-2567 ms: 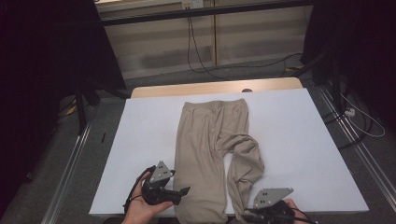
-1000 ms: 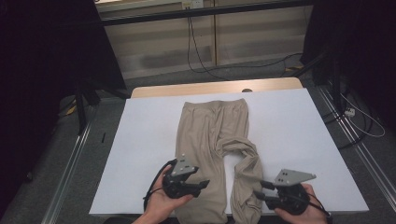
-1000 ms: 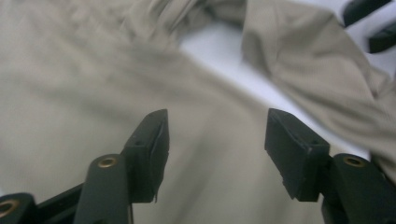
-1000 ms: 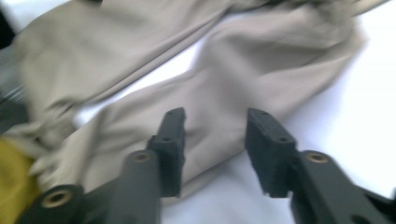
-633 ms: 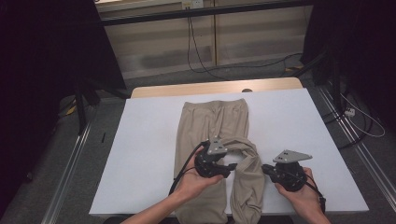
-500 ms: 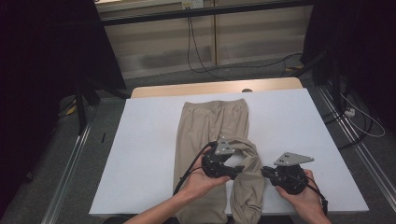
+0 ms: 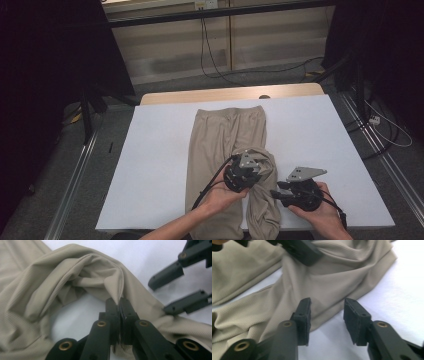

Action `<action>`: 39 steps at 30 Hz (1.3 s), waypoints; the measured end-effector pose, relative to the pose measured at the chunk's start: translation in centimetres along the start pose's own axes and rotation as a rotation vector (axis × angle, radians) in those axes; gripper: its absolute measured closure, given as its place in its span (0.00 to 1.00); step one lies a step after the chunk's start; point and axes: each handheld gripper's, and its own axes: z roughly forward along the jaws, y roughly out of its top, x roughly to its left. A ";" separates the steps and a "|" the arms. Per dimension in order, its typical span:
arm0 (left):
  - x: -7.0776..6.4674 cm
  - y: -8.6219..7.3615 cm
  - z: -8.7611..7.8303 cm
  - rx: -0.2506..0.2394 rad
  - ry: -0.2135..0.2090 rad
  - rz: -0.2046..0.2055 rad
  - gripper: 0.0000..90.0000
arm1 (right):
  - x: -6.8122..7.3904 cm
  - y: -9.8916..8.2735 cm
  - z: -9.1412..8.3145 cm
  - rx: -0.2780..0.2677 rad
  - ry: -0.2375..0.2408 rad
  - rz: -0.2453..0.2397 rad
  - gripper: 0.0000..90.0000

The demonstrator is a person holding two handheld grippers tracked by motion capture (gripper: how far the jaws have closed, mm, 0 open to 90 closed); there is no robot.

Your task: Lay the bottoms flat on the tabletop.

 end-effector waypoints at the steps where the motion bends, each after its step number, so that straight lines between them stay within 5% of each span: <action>1: 0.1 0.0 -0.5 -0.009 -0.001 -0.017 0.97 | 0.0 0.0 -0.1 -0.007 -0.003 0.006 0.61; 6: 1.2 -0.7 -3.4 -0.027 0.025 -0.053 0.97 | -0.7 0.0 -1.0 -0.063 -0.015 0.040 0.66; 12: 3.4 -2.7 -5.8 -0.034 0.029 -0.167 0.97 | -0.5 0.1 -0.5 -0.035 -0.012 0.028 0.75; 18: 4.0 -4.5 -6.1 0.029 0.081 -0.148 0.94 | 0.8 1.2 1.3 0.002 0.014 -0.009 0.68; 28: 5.0 -5.6 -5.8 0.051 0.158 -0.157 0.77 | 3.8 3.1 3.9 -0.024 0.075 -0.099 0.66; 32: 5.0 -5.9 -5.5 0.079 0.186 -0.155 0.77 | 4.5 2.6 4.5 -0.008 0.044 -0.139 0.62; 33: 5.0 -5.9 -5.4 0.080 0.195 -0.158 0.77 | 4.4 2.5 4.5 -0.007 0.045 -0.134 0.64; 35: 5.1 -5.9 -5.4 0.073 0.184 -0.161 0.75 | 4.3 2.6 4.2 0.003 0.032 -0.131 0.97; 39: 4.9 -5.7 -5.3 0.063 0.178 -0.152 0.74 | 3.1 2.2 3.2 0.009 0.036 -0.071 1.00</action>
